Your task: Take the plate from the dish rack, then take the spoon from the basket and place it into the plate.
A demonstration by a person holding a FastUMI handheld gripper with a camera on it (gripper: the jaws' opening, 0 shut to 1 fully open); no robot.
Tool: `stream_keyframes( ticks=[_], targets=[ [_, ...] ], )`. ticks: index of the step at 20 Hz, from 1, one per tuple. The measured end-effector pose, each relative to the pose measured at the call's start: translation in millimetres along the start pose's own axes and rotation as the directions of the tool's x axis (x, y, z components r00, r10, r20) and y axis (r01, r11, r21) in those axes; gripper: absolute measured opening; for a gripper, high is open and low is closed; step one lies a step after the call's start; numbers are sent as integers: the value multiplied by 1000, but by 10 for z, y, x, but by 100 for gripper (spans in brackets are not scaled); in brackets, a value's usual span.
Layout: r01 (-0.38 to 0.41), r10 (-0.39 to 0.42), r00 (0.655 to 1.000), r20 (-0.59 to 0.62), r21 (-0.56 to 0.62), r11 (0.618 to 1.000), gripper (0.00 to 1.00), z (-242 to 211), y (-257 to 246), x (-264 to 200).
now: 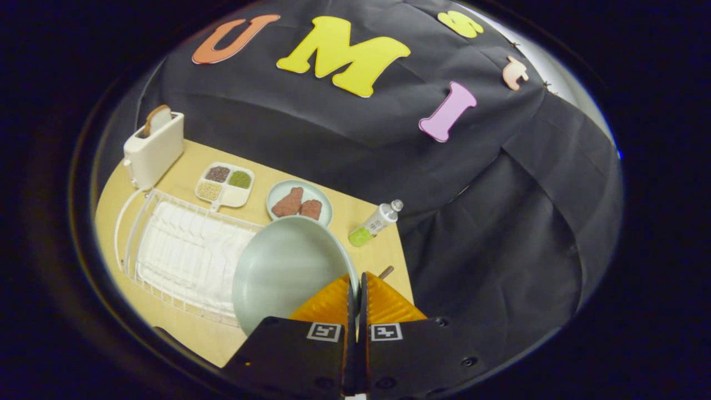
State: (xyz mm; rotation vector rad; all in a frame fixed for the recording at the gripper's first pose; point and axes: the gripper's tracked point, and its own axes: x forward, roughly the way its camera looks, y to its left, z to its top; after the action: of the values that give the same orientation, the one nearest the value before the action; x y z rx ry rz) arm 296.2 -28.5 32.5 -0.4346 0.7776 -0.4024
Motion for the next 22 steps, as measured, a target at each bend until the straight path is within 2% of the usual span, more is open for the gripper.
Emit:
stream_keyframes(
  ticks=[5, 9, 12, 14, 16, 17, 20, 22],
  targets=[
    [-183, 184, 983, -10, 81, 980, 6, -709, -21, -131],
    [-303, 315, 948, -52, 162, 939, 6, -1437, 154, -86],
    [-418, 452, 888, -80, 268, 868, 6, -1936, 471, 32],
    [-474, 543, 830, -126, 353, 807, 6, -2231, 717, 221],
    [-508, 611, 777, -152, 422, 751, 6, -2441, 900, 367],
    [-514, 625, 765, -153, 439, 737, 6, -2526, 947, 453],
    [-492, 619, 769, -159, 472, 732, 6, -2783, 983, 735],
    [-509, 646, 750, -140, 502, 700, 6, -2888, 1046, 835]
  ],
)
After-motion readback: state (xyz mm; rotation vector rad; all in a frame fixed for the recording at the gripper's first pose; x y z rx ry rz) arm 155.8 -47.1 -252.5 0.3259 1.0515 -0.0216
